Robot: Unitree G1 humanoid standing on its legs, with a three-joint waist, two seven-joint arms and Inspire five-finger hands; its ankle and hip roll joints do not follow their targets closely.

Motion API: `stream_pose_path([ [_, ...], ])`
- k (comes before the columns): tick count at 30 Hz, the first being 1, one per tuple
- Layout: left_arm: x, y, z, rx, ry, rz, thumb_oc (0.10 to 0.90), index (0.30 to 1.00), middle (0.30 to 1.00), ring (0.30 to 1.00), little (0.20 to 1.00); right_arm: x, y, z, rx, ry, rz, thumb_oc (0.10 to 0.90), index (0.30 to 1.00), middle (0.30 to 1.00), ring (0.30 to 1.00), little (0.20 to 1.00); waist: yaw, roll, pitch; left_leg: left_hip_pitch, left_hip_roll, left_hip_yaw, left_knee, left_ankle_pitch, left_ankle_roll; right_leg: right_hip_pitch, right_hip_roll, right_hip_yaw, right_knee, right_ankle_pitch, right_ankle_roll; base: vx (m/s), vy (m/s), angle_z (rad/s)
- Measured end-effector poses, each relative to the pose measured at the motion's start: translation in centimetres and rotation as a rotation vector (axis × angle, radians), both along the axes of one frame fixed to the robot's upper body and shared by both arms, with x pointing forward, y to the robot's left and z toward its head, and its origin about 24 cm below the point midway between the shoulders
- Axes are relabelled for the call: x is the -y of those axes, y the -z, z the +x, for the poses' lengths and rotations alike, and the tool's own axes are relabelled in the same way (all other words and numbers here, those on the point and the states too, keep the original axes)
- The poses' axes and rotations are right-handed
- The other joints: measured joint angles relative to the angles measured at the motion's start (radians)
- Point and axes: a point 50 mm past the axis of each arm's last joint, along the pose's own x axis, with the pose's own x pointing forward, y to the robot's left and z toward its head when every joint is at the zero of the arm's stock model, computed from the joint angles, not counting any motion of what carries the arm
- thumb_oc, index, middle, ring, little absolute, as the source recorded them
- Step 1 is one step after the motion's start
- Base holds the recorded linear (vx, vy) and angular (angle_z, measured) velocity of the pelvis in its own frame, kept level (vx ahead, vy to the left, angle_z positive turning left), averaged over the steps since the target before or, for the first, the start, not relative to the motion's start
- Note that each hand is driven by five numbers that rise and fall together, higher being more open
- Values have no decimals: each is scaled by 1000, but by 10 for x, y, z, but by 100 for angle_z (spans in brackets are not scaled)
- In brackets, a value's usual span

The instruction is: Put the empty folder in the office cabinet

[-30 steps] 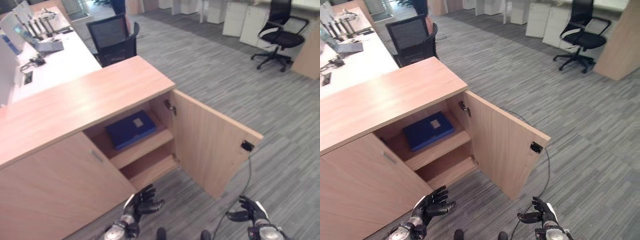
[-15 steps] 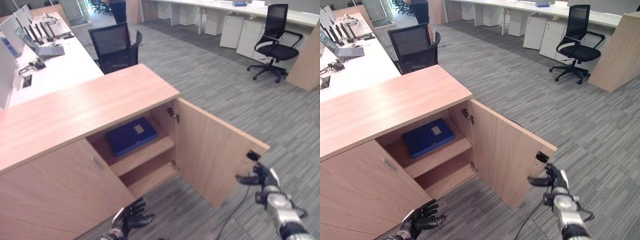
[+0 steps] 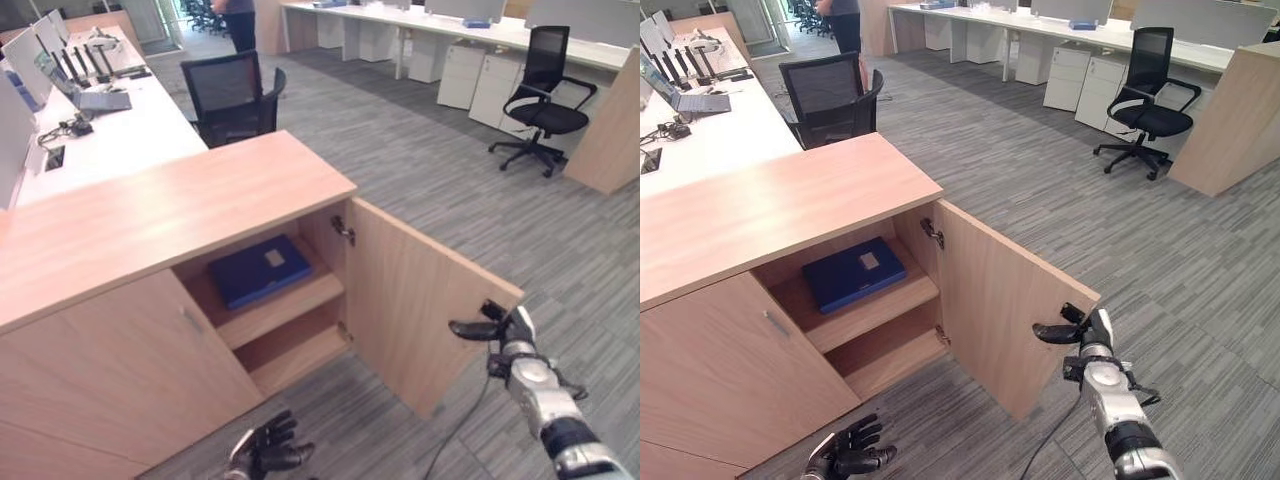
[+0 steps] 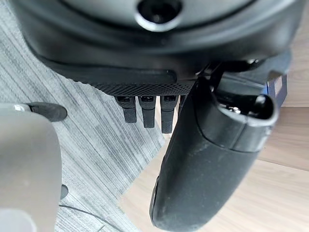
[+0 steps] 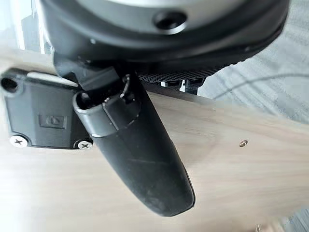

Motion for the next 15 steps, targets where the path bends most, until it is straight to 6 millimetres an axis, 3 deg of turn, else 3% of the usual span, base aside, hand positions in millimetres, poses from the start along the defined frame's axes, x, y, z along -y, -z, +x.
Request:
stream_pose_path([
  [4, 3, 1, 2, 8, -47, -11, 800, 900, 900, 900, 900, -49, 30, -46, -76, -181, 117, 800, 900, 900, 900, 900, 6, 5, -8, -27, 16, -35, 0, 4, -18, -11, 18, -29, 0, -7, -15, -28, -51, 21],
  [6, -2, 2, -3, -4, -93, 11, 800, 900, 900, 900, 900, -73, 35, -65, -82, -311, 155, 800, 900, 900, 900, 900, 10, 11, -16, -64, 23, -65, 1, 25, -23, -30, 29, -57, 1, -4, -13, -139, -8, 50],
  [8, 5, 1, 7, 17, -104, -2, 800, 900, 900, 900, 900, -82, 38, -70, -92, -361, 177, 800, 900, 900, 900, 900, 31, 23, -13, -125, 16, -102, 30, 56, -46, -49, 40, -111, 10, -1, -17, -180, 107, 104],
  [9, 12, -5, 26, 73, -95, -17, 800, 900, 900, 900, 900, -75, 37, -75, -73, -319, 183, 800, 900, 900, 900, 900, 30, 17, -8, -211, -3, -136, 71, 92, -114, -64, 7, -208, 7, 13, -36, -66, 169, 226],
  [10, 26, -6, 43, 93, -44, -42, 800, 900, 900, 900, 900, -64, 27, -61, -46, -315, 139, 800, 900, 900, 900, 900, 34, -27, 22, -259, 22, 146, 138, 15, -110, -77, -80, -312, 1, 25, -46, 134, 354, 227],
  [11, 28, -5, 44, 89, -46, -46, 800, 900, 900, 900, 900, -64, 24, -55, -43, -318, 132, 800, 900, 900, 900, 900, 30, -34, 27, -240, 69, 231, 149, 11, -115, -84, -108, -326, 0, 21, -39, 177, 340, 171],
  [12, 27, -2, 38, 67, -46, -46, 800, 900, 900, 900, 900, -64, 20, -49, -27, -319, 138, 800, 900, 900, 900, 900, 30, -20, 32, -174, 146, 369, 169, -26, -111, -70, -145, -344, 9, 46, 9, 328, 485, 108],
  [13, 27, 1, 28, 41, -48, -45, 800, 900, 900, 900, 900, -59, 23, -51, -52, -282, 145, 800, 900, 900, 900, 900, 20, -17, 32, -110, 121, 379, 145, -19, -79, -10, -181, -383, 12, 39, 47, 202, 317, 102],
  [15, 17, 0, 25, 46, -54, -21, 800, 900, 900, 900, 900, -55, 24, -49, -56, -226, 162, 800, 900, 900, 900, 900, 51, -65, 23, -109, 38, 327, 134, -42, -28, -7, -255, -380, 39, 13, 89, 151, 240, 76],
])
